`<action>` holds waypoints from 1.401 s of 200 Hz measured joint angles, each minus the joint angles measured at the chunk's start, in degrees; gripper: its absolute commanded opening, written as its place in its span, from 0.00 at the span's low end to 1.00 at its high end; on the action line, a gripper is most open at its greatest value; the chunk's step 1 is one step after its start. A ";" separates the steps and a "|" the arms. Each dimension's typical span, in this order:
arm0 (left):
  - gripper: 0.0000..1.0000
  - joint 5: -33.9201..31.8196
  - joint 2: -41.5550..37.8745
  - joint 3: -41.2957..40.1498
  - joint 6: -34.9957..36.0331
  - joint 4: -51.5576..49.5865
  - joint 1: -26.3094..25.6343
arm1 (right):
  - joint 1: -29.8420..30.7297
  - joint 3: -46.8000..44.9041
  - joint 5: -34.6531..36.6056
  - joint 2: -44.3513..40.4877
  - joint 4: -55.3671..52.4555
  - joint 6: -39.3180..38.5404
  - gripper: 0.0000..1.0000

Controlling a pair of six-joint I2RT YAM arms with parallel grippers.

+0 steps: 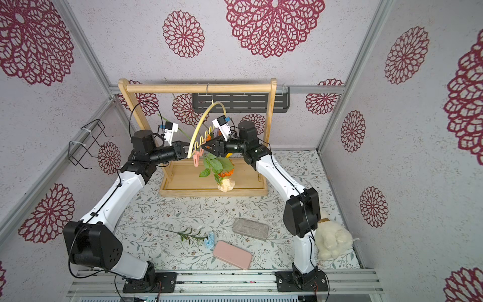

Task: Dry the flowers on a clothes hanger
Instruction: Clamp the flower onto the hanger.

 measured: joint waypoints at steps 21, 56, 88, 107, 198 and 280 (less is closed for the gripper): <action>0.01 0.02 0.00 0.00 -0.02 0.00 0.00 | 0.00 -1.38 0.07 -0.33 0.26 0.00 0.53; 0.15 -0.02 0.00 0.00 -0.11 -0.04 0.00 | 0.00 -3.23 0.09 -0.74 0.61 0.00 0.55; 0.33 0.09 0.00 0.00 -0.35 0.00 0.04 | 0.00 -3.48 0.37 -1.09 0.63 -0.09 0.56; 0.40 0.13 0.00 0.00 -0.35 -0.04 0.20 | 0.00 -3.48 0.72 -1.20 0.61 -0.42 0.57; 0.56 0.11 -1.31 -1.53 -0.17 -0.11 1.60 | 0.00 -8.15 3.56 -6.71 -0.76 -2.05 0.60; 0.65 0.07 -3.19 -4.22 -0.17 -0.11 2.73 | -0.15 -20.09 9.60 -19.39 -1.81 -5.22 0.62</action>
